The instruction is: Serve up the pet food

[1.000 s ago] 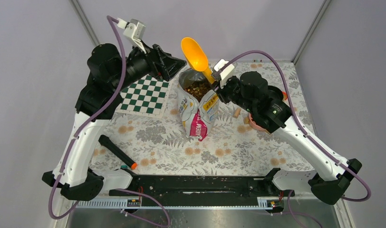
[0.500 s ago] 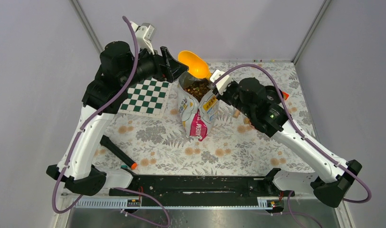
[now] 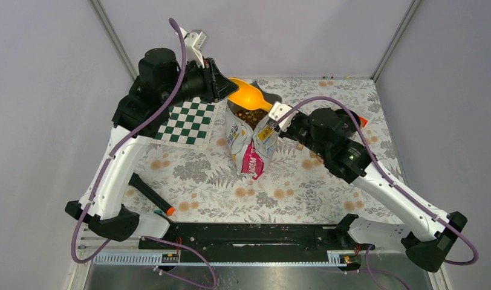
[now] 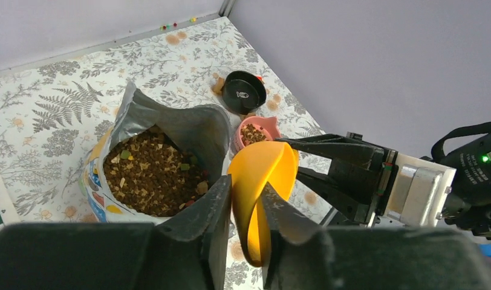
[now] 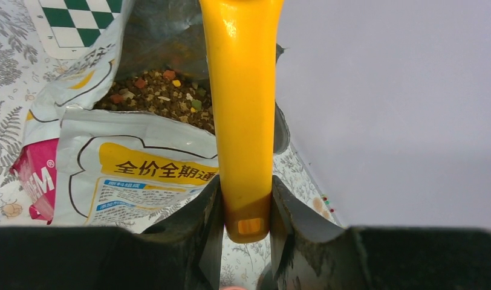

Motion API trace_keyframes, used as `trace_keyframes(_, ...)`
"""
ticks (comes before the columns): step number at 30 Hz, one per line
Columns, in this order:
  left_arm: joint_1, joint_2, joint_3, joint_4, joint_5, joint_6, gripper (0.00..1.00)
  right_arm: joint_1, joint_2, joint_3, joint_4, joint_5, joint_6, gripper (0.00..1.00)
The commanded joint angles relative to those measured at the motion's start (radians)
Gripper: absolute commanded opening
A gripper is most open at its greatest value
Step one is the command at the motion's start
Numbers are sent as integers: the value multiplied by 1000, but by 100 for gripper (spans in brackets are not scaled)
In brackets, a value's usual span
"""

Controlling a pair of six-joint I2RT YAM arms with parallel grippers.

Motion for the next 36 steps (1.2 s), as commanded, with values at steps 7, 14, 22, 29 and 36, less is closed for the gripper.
trace_keyframes(7,3,-9,27,20,48,14,0,10,-57,98,-33,-42,213,66)
trace_keyframes(14,10,-54,4,108,-54,-84,0,-5,-116,127,-82,-30,402,89)
trace_keyframes(22,33,-141,-125,314,-117,-295,0,-289,-119,234,-103,-283,953,96)
trace_keyframes(29,34,-169,-230,486,-114,-478,0,-420,-110,144,103,-449,1516,97)
trace_keyframes(36,35,-162,-277,581,-25,-608,0,-433,-74,-17,647,-649,1862,98)
